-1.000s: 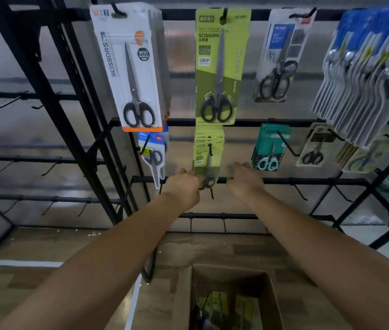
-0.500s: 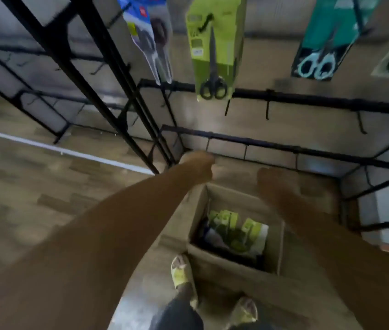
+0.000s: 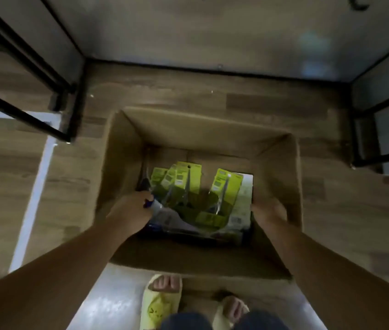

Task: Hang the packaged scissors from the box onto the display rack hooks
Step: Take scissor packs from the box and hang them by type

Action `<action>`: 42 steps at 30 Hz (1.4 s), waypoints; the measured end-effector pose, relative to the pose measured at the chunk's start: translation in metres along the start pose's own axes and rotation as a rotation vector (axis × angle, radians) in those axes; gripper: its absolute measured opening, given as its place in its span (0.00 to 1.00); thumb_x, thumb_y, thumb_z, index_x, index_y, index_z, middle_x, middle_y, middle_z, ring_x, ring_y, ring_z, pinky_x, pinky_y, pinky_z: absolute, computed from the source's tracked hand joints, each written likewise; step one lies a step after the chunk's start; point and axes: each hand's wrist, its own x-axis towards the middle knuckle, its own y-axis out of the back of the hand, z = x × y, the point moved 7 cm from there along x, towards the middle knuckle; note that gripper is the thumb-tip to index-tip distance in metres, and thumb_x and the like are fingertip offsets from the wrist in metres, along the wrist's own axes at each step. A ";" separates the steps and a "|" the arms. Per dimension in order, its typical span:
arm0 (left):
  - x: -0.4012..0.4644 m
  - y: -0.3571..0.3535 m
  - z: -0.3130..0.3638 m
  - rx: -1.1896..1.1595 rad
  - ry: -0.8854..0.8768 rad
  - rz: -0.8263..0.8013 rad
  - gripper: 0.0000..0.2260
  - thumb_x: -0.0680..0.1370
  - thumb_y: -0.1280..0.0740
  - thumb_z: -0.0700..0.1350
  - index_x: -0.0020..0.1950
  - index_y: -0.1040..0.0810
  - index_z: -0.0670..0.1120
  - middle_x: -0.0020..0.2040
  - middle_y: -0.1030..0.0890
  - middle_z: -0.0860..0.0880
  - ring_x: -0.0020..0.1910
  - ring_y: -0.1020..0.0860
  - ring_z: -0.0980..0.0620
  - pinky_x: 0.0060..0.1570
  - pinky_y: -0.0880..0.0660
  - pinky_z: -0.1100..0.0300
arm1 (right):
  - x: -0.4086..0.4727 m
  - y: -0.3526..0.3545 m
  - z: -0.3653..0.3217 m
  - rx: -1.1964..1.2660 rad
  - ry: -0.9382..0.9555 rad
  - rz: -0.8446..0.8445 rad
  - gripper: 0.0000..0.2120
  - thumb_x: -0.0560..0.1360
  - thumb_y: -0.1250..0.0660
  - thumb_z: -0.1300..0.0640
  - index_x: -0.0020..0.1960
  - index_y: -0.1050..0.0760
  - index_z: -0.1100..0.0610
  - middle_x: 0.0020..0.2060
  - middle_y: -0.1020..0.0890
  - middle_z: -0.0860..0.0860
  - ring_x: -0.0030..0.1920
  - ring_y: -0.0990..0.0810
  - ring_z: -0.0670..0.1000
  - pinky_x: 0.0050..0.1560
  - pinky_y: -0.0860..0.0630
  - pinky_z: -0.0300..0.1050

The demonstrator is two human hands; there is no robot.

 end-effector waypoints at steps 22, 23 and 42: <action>0.181 -0.105 -0.014 -0.497 0.185 0.082 0.21 0.70 0.25 0.44 0.60 0.25 0.41 0.58 0.21 0.41 0.58 0.24 0.42 0.59 0.26 0.49 | 0.123 -0.141 0.003 0.267 -0.024 -0.043 0.43 0.63 0.22 0.47 0.69 0.39 0.61 0.65 0.30 0.60 0.63 0.29 0.62 0.59 0.28 0.53; 0.179 -0.107 -0.012 -0.425 0.162 0.070 0.22 0.70 0.25 0.45 0.62 0.26 0.42 0.58 0.21 0.41 0.58 0.24 0.42 0.59 0.26 0.51 | 0.121 -0.142 0.000 0.234 -0.006 -0.051 0.46 0.63 0.22 0.47 0.71 0.42 0.61 0.66 0.31 0.60 0.64 0.30 0.62 0.60 0.29 0.53; -0.092 0.117 0.083 -0.936 -0.099 0.194 0.16 0.67 0.30 0.26 0.41 0.23 0.47 0.41 0.19 0.48 0.40 0.20 0.51 0.49 0.23 0.55 | -0.144 0.120 -0.106 0.330 0.440 0.153 0.18 0.64 0.25 0.59 0.46 0.32 0.51 0.34 0.26 0.44 0.37 0.22 0.51 0.31 0.28 0.39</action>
